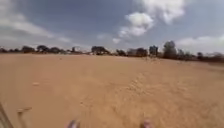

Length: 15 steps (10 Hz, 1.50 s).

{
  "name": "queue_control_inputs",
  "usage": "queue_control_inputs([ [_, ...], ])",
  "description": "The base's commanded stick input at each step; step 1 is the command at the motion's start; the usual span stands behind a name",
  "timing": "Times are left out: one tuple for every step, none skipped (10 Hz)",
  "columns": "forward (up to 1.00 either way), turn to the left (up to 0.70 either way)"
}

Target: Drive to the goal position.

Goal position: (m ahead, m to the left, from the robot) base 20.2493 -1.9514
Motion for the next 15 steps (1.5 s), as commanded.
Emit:
queue_control_inputs([
  [0.7, 0.0],
  [0.7, 0.0],
  [0.7, 0.0],
  [0.7, -0.05],
  [0.7, -0.27],
  [0.7, -0.27],
  [0.7, -0.27],
  [0.7, -0.05],
  [0.7, 0.0],
  [0.7, 0.0],
  [0.7, -0.09],
  [0.7, -0.27],
  [0.7, -0.27],
  [0.7, -0.02],
  [0.7, 0.0],
])
